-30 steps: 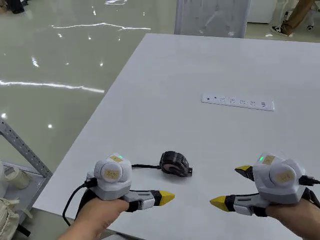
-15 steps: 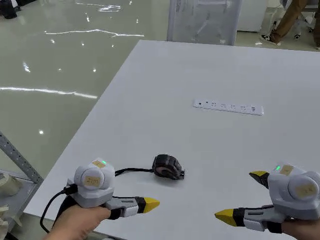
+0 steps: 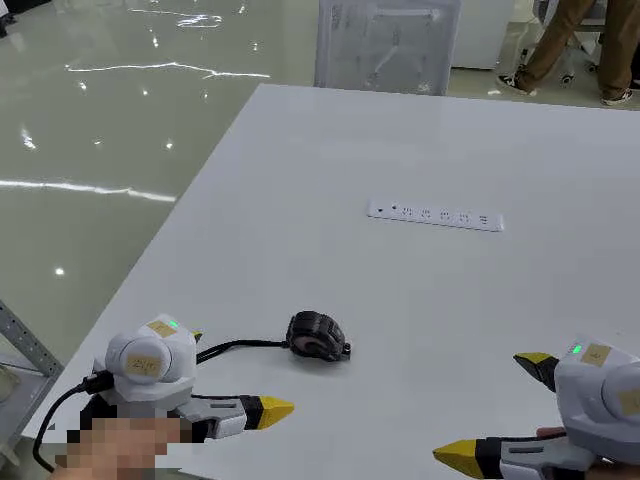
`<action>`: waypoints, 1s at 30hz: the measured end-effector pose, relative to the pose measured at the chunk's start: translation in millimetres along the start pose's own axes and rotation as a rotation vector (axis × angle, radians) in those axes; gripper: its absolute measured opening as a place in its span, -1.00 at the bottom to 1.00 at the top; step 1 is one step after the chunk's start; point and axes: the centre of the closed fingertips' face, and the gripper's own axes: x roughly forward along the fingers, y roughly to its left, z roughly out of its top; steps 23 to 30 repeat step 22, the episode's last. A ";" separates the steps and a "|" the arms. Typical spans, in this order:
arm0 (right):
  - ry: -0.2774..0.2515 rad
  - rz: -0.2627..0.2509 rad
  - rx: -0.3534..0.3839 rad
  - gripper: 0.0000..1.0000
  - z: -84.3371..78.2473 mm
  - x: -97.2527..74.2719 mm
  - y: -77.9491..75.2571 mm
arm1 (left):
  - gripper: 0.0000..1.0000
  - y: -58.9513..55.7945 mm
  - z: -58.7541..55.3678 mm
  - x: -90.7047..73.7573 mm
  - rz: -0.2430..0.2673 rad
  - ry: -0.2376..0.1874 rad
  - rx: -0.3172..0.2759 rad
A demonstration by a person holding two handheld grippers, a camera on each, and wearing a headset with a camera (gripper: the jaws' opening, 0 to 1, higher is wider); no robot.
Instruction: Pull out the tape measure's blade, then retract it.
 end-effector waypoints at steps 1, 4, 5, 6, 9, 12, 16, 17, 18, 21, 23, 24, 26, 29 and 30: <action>0.002 -0.004 0.003 1.00 -0.8 -2.9 0.1 | 1.00 2.3 -1.6 -2.2 0.005 0.001 0.002; -0.001 -0.014 0.011 1.00 -1.6 -10.1 0.1 | 1.00 5.1 -4.3 -9.2 0.011 0.002 0.001; 0.000 -0.017 0.014 1.00 -1.9 -11.9 -0.2 | 1.00 6.4 -5.0 -11.3 0.013 0.003 0.003; 0.002 -0.015 0.019 1.00 -2.2 -14.9 1.1 | 1.00 8.2 -6.5 -14.1 0.016 0.007 0.003; 0.005 -0.023 0.027 1.00 -4.1 -19.8 0.8 | 1.00 11.1 -7.7 -20.6 0.021 0.006 -0.001; 0.005 -0.030 0.035 1.00 -5.1 -24.2 0.4 | 1.00 12.3 -8.0 -24.9 0.021 0.009 -0.001; 0.008 -0.035 0.037 1.00 -5.6 -28.3 0.3 | 1.00 14.1 -6.6 -26.8 0.026 0.009 0.005; 0.008 -0.035 0.037 1.00 -5.3 -29.3 0.3 | 1.00 14.7 -6.4 -26.6 0.027 0.008 0.006; 0.007 -0.035 0.038 1.00 -5.0 -30.2 0.1 | 1.00 15.4 -5.9 -26.7 0.029 0.006 0.006; 0.005 -0.039 0.040 1.00 -5.3 -33.0 -1.7 | 1.00 14.7 -4.8 -25.6 0.025 0.003 0.007; 0.003 -0.038 0.041 1.00 -4.8 -33.9 -1.3 | 1.00 14.6 -5.2 -25.4 0.025 0.006 0.010; 0.003 -0.038 0.041 1.00 -4.8 -33.9 -1.3 | 1.00 14.6 -5.2 -25.4 0.025 0.006 0.010; 0.003 -0.038 0.041 1.00 -4.8 -33.9 -1.3 | 1.00 14.6 -5.2 -25.4 0.025 0.006 0.010; 0.003 -0.038 0.041 1.00 -4.8 -33.9 -1.3 | 1.00 14.6 -5.2 -25.4 0.025 0.006 0.010; 0.003 -0.038 0.041 1.00 -4.8 -33.9 -1.3 | 1.00 14.6 -5.2 -25.4 0.025 0.006 0.010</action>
